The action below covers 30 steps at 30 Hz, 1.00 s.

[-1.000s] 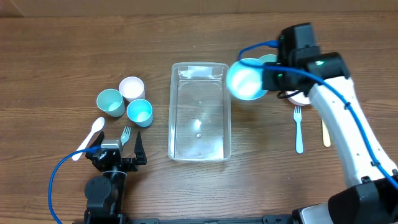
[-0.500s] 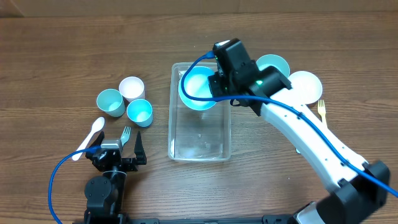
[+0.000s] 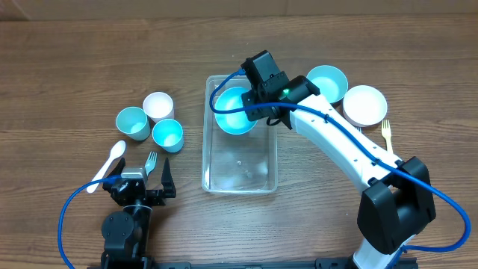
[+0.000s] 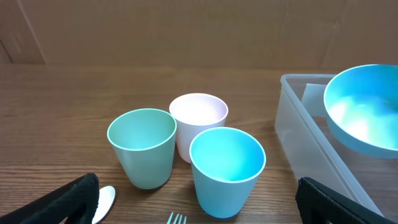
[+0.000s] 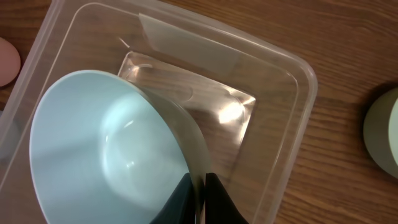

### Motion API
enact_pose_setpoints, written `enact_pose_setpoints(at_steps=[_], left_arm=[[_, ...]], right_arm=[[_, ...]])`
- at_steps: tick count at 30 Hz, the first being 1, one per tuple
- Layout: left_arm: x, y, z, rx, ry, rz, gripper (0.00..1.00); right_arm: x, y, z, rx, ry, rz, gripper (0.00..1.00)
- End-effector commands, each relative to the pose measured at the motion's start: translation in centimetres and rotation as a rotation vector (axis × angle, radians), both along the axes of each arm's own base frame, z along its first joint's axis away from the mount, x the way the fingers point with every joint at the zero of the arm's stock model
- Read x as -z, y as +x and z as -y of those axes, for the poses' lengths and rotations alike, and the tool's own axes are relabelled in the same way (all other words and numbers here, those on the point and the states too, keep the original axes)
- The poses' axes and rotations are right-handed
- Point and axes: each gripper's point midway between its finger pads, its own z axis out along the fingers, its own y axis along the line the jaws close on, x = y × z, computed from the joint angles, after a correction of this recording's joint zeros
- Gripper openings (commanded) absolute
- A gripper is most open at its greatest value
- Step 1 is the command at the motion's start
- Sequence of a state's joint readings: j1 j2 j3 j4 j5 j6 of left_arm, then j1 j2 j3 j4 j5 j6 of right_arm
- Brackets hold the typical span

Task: Pack container
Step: 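Lift the teal bowl with the right gripper and lower it into the container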

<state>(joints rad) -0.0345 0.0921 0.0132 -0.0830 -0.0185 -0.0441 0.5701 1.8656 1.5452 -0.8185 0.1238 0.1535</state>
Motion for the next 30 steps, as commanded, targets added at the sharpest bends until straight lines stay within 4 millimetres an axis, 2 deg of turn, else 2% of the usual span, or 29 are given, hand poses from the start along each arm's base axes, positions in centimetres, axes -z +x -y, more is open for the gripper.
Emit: enact_pose_setpoints(at_steps=[1,5,11,21,28,29,30], left_arm=[[0.2,0.0,0.0,0.004,0.02,-0.003,1.0],[0.2,0.0,0.0,0.004,0.02,-0.003,1.0],[0.2,0.0,0.0,0.004,0.02,-0.003,1.0],[0.2,0.0,0.0,0.004,0.02,-0.002,1.0],[0.2,0.0,0.0,0.004,0.02,-0.003,1.0],[0.2,0.0,0.0,0.004,0.02,-0.003,1.0],[0.2,0.0,0.0,0.004,0.02,-0.003,1.0]], right_arm=[[-1.0,1.1,-0.3,0.011,0.013,0.042,0.08],[0.0,1.2,-0.4,0.011,0.003,0.027,0.08],[3.1,1.8,0.4,0.036,-0.073,-0.004,0.08],[3.2,2.9,2.3,0.089,-0.118,0.024,0.08],[3.4,2.7,2.2,0.081,-0.108,0.006,0.08],[3.4,2.6,2.2,0.082,-0.109,0.004,0.12],[3.4,2.6,2.2,0.081,-0.109,0.004,0.22]])
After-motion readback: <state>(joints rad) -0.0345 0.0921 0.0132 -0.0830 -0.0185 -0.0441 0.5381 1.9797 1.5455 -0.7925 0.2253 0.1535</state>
